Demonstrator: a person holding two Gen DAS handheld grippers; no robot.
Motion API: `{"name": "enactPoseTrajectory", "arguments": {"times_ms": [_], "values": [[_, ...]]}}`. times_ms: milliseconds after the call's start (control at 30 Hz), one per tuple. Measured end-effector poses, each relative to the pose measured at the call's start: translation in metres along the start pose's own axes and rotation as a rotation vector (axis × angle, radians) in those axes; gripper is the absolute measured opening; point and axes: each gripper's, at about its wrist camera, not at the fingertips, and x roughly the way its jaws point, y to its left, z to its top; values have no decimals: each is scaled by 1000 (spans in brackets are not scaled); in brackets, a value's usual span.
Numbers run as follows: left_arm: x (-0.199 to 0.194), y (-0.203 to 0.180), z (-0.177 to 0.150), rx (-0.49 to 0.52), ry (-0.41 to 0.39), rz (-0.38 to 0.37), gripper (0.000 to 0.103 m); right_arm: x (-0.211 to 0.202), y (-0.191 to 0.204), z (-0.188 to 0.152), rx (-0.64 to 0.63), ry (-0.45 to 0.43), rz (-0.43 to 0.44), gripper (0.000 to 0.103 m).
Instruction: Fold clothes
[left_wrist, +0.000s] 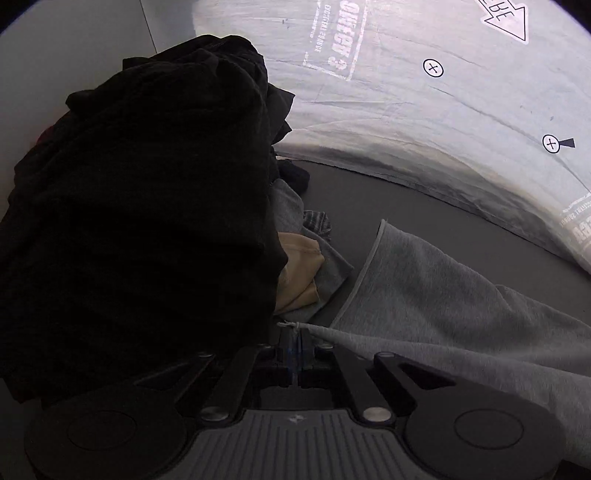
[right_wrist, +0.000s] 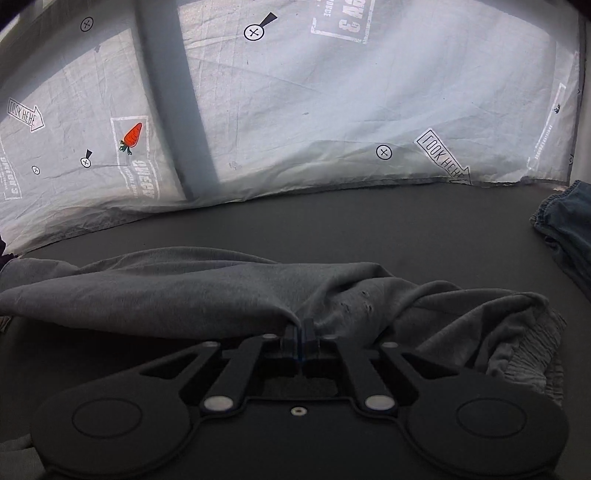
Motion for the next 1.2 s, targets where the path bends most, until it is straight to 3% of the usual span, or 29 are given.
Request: {"name": "enactPoseTrajectory", "arguments": {"times_ms": [100, 133, 167, 267, 500, 733, 867, 967, 1200], "values": [[25, 2, -33, 60, 103, 52, 6, 10, 10, -25, -2, 112, -7, 14], [25, 5, -41, 49, 115, 46, 7, 10, 11, -29, 13, 127, 0, 23], [21, 4, -45, 45, 108, 31, 10, 8, 11, -33, 30, 136, 7, 31], [5, 0, -57, 40, 86, -14, 24, 1, 3, -32, 99, 114, 23, 36], [-51, -52, -93, 74, 86, -202, 33, -21, -19, -31, 181, 40, -37, 41], [-108, -124, -164, 281, 123, -359, 36, -51, -55, -60, 222, 19, -139, 42], [-133, -141, -200, 378, 127, -389, 40, -65, -82, -81, 211, 30, -222, 42], [-150, -145, -220, 395, 126, -392, 44, -69, -102, -95, 222, 48, -256, 42], [-157, -151, -234, 313, 148, -332, 46, -67, -147, -104, 287, 59, -238, 43]]}}
